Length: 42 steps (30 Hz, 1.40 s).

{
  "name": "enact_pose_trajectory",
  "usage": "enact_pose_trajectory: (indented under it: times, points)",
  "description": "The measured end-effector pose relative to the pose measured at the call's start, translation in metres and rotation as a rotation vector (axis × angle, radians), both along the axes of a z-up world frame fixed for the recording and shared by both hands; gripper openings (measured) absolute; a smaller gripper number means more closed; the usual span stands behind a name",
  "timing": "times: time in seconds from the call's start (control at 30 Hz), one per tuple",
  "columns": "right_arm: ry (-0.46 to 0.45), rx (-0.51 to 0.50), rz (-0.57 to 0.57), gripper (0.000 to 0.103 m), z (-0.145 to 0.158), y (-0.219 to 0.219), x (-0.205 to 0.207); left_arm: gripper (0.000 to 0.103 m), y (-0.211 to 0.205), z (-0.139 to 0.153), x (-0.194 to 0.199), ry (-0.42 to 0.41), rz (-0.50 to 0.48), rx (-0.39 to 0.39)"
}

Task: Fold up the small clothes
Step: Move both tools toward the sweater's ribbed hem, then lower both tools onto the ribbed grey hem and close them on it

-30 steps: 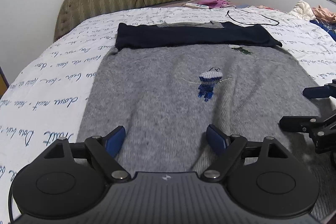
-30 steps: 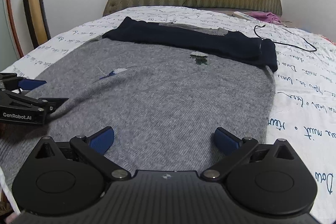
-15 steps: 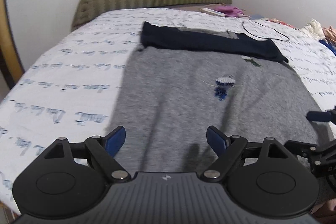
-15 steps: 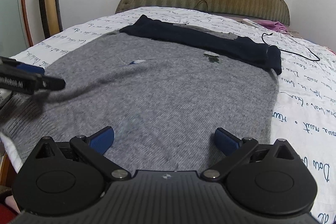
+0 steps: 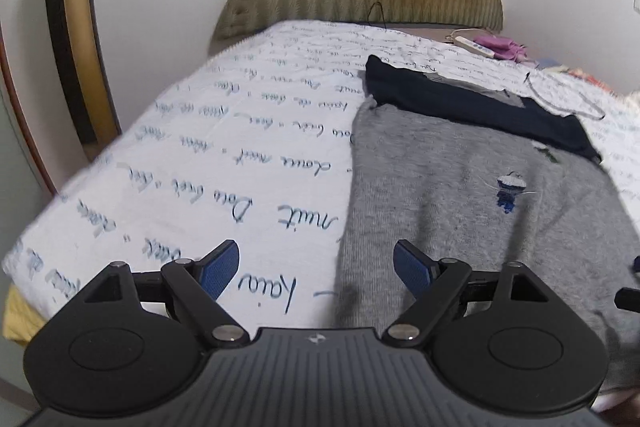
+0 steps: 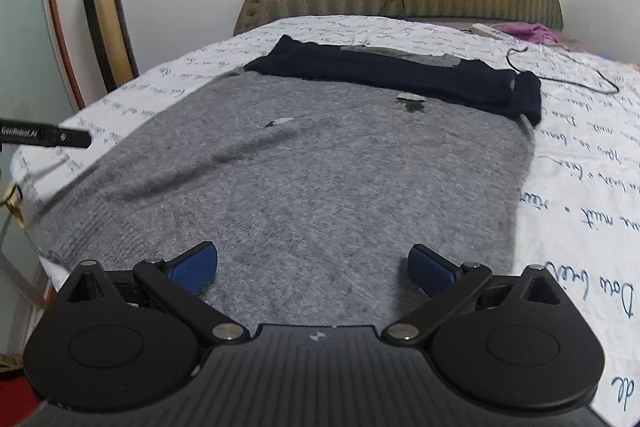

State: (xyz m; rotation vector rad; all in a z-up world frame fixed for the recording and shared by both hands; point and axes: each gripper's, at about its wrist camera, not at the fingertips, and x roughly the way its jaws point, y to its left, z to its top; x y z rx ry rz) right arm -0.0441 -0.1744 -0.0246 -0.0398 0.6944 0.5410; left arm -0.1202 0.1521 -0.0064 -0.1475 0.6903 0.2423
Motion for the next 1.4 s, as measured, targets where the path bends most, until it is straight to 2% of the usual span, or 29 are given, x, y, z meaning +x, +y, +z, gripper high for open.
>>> enact_pose_trajectory:
  times: [0.13,0.3,0.5,0.63,0.7,0.77,0.9,1.13,1.27,1.33,1.4]
  points:
    - [0.032,0.077,-0.041,0.103,0.006,-0.022,0.004,0.085,0.006,-0.007,-0.003,0.026,-0.07,-0.115]
    - [0.061,0.131,-0.066,0.103,0.012,-0.047,0.005,0.085,-0.001,-0.022,0.002,0.061,-0.167,-0.213]
    - [0.099,0.122,-0.06,0.103,0.016,-0.073,0.0,0.087,0.0,-0.032,0.005,0.066,-0.244,-0.309]
    - [0.171,0.156,-0.06,0.103,0.009,-0.091,-0.002,0.09,0.001,-0.034,0.007,0.062,-0.278,-0.358]
    - [0.242,0.187,-0.045,0.103,0.002,-0.096,-0.001,0.09,-0.001,-0.034,0.008,0.064,-0.306,-0.388]
    - [0.277,0.189,-0.029,0.101,-0.003,-0.096,-0.004,0.09,-0.004,-0.033,0.008,0.063,-0.337,-0.405]
    - [0.266,0.166,0.0,0.096,-0.002,-0.088,-0.011,0.09,-0.013,-0.033,0.011,0.067,-0.38,-0.403]
    - [0.284,0.202,0.071,0.095,-0.003,-0.065,-0.015,0.09,-0.022,-0.035,0.015,0.069,-0.409,-0.411]
    - [0.31,0.255,0.135,0.092,-0.004,-0.047,-0.012,0.09,-0.018,-0.038,0.019,0.068,-0.406,-0.456]
    - [0.32,0.276,0.154,0.085,-0.005,-0.042,-0.012,0.09,-0.015,-0.039,0.022,0.065,-0.407,-0.496]
    - [0.31,0.283,0.162,0.085,-0.005,-0.041,-0.014,0.09,-0.01,-0.04,0.025,0.062,-0.41,-0.542]
